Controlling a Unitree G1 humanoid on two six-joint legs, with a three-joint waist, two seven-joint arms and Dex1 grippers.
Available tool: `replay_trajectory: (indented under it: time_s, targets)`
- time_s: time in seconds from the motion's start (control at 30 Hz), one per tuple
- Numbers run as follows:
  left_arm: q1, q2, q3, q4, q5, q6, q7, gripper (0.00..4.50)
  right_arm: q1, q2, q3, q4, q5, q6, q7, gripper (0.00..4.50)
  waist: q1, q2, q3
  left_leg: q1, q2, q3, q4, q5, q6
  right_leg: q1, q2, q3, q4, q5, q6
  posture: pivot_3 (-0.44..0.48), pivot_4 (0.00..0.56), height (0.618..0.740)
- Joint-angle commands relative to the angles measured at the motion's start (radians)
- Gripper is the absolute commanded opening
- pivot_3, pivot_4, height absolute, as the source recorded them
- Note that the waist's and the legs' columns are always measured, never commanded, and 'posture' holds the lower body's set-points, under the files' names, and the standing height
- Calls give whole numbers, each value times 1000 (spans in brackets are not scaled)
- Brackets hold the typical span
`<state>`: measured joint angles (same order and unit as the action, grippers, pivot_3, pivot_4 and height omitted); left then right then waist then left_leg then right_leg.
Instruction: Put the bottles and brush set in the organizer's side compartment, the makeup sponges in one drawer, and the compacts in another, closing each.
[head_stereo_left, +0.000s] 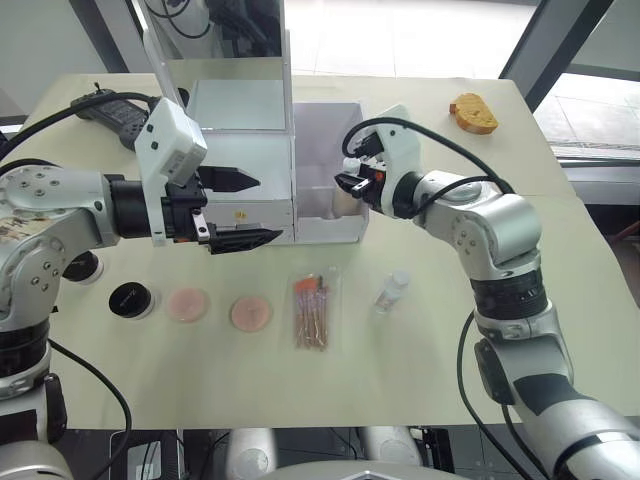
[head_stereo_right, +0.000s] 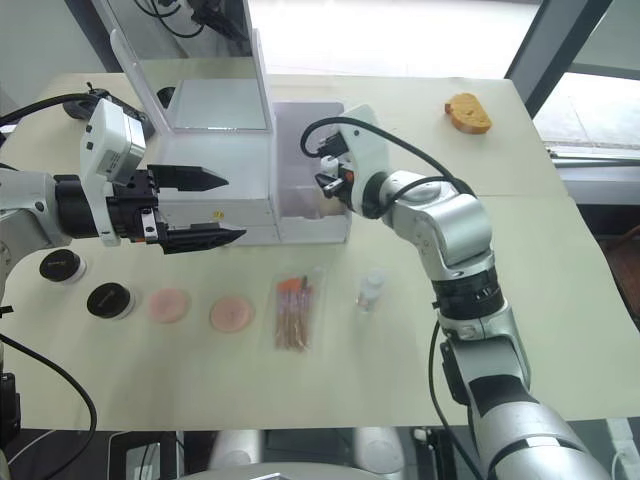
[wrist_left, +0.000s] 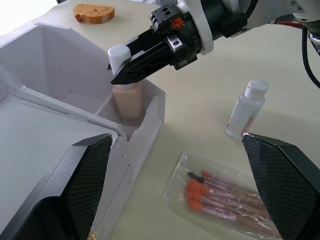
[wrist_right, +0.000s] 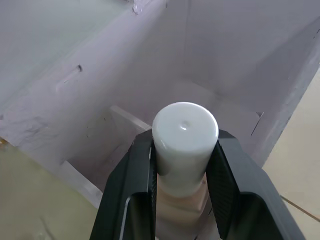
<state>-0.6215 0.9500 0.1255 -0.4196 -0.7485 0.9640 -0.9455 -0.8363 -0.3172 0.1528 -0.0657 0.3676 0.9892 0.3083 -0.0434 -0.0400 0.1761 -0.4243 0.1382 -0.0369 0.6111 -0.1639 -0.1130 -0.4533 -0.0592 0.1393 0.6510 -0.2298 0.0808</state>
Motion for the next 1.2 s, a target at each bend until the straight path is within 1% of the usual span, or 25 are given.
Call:
replay_trajectory:
  time_s: [0.03, 0.1, 0.13, 0.27, 0.3, 0.37, 0.4, 0.5, 0.57, 0.6, 0.67, 0.73, 0.8, 0.87, 0.9, 0.97, 1.0, 1.07, 1.13, 1.2]
  targets:
    - [-22, 26, 7, -13, -3, -9, -9, 4500, 1, 12, -9, -39, -22, -20, -6, 1016, 0, 0, 0, -1, 0, 0, 0, 0, 0, 0, 0, 0, 0, 0, 0, 0, 150, 705]
    - [-26, 33, 7, -10, -4, -8, -14, 4500, 8, 12, -13, -54, -25, -11, -4, 1734, -1, 0, 0, -1, 0, 0, 0, 0, 0, -1, 0, 0, 1, 0, 0, 0, 150, 705]
    - [-26, 35, 6, -8, -4, -9, -16, 4500, 9, 13, -14, -58, -27, -8, -3, 2014, -1, 0, 0, 0, 0, 0, 0, 0, 0, -1, 0, 0, 1, 0, 0, 0, 150, 705]
    - [-25, 38, -5, 5, 5, -21, -27, 4500, -20, -22, -52, -117, -2, 27, 30, 3365, -1, 0, 0, 0, 0, 0, 0, 0, 0, -2, 0, 0, 4, -1, -1, 0, 150, 705]
    - [-28, 36, -9, 12, 6, -25, -31, 4500, -37, -44, -72, -143, 22, 43, 58, 3682, -1, 0, 0, 0, 0, 0, 0, 0, 0, -2, 0, 0, 4, -1, -1, 0, 150, 705]
    - [-34, 36, -20, 31, 16, -40, -45, 4500, -77, -108, -95, -205, 97, 69, 164, 4354, 1, 0, 0, -1, 0, 0, 0, 0, 0, -3, 0, 0, 5, -1, -1, 0, 150, 705]
    - [-39, 42, -33, 42, 33, -61, -59, 4500, -101, -128, -119, -222, 127, 83, 191, 4476, 1, 0, 0, -1, 0, 0, 1, 0, 0, -3, 0, 0, 5, -1, -1, 0, 150, 705]
    - [-64, 38, -35, 92, 24, -85, -109, 4500, -161, -197, -213, -245, 225, 109, 276, 4476, 1, 0, 0, -1, 0, 0, 0, 0, 0, -3, 0, 0, 5, -2, -1, 0, 150, 705]
    - [-63, 48, -32, 118, 10, -104, -169, 4500, -148, -278, -272, -273, 279, 99, 355, 4476, 3, 0, 0, 0, 0, 0, 0, 0, 0, -3, 0, 0, 5, -2, 0, 0, 150, 705]
    - [-58, 58, -25, 140, 2, -112, -204, 4500, -119, -320, -322, -291, 332, 113, 402, 4476, 6, 0, 0, 0, 0, 0, 0, 0, 0, -2, 0, 0, 4, -3, 0, 0, 150, 705]
    - [-39, 110, -37, 206, 53, -161, -271, 4500, -7, -425, -411, -324, 417, 140, 505, 4476, 12, -1, 0, 0, 0, 0, 0, 0, 0, -2, 0, 0, 4, -4, 1, 0, 150, 705]
    - [-32, 153, -25, 336, 111, -212, -298, 4500, 141, -533, -496, -325, 428, 118, 587, 4476, 13, 0, 0, 0, 0, 0, -1, 0, 0, -2, 0, 0, 4, -4, 1, 0, 150, 705]
    - [-10, 204, 1, 499, 170, -312, -351, 4500, 296, -609, -603, -281, 387, 18, 661, 4476, 14, 0, 0, 1, 0, 0, -1, 0, 0, -3, 0, 0, 5, -6, 3, 0, 150, 705]
    - [2, 238, 52, 687, 193, -381, -392, 4500, 432, -654, -709, -204, 343, -92, 735, 4476, 6, 0, 0, 2, 0, 1, 0, 0, 0, -3, 0, 1, 6, -8, 3, 0, 150, 705]
    - [-2, 255, 75, 809, 209, -404, -392, 4500, 493, -672, -756, -162, 331, -136, 776, 4476, -1, 0, 0, 2, 0, 1, 0, 0, 0, -3, 0, 1, 7, -9, 2, 0, 150, 705]
    - [7, 291, 85, 1042, 300, -512, -331, 4500, 569, -684, -828, -73, 318, -202, 818, 4476, -7, 0, 0, 3, 0, 1, -1, 0, 0, -3, 0, 1, 7, -9, 1, 0, 150, 705]
    - [19, 302, 100, 1134, 317, -557, -332, 4500, 599, -690, -845, -25, 294, -247, 827, 4476, -15, 0, 0, 4, 0, 1, -1, 0, 1, -3, 0, 1, 8, -9, 0, 0, 150, 705]
    - [45, 314, 115, 1261, 348, -643, -337, 4500, 673, -710, -838, 54, 212, -367, 856, 4476, -20, 0, 0, 5, 0, 1, -2, 0, 1, -2, 0, 1, 8, -10, 1, 0, 150, 705]
    - [59, 316, 124, 1346, 381, -725, -335, 4500, 738, -730, -807, 156, 110, -522, 872, 4476, -20, 0, 0, 4, 0, 1, -2, 0, 1, -2, 0, 1, 9, -12, -1, 0, 150, 705]
    - [45, 318, 128, 1404, 405, -790, -333, 4500, 739, -739, -791, 249, 75, -607, 877, 4476, -16, -1, 0, 4, 0, 1, -1, 0, 0, -3, 0, 1, 9, -12, -2, 0, 150, 705]
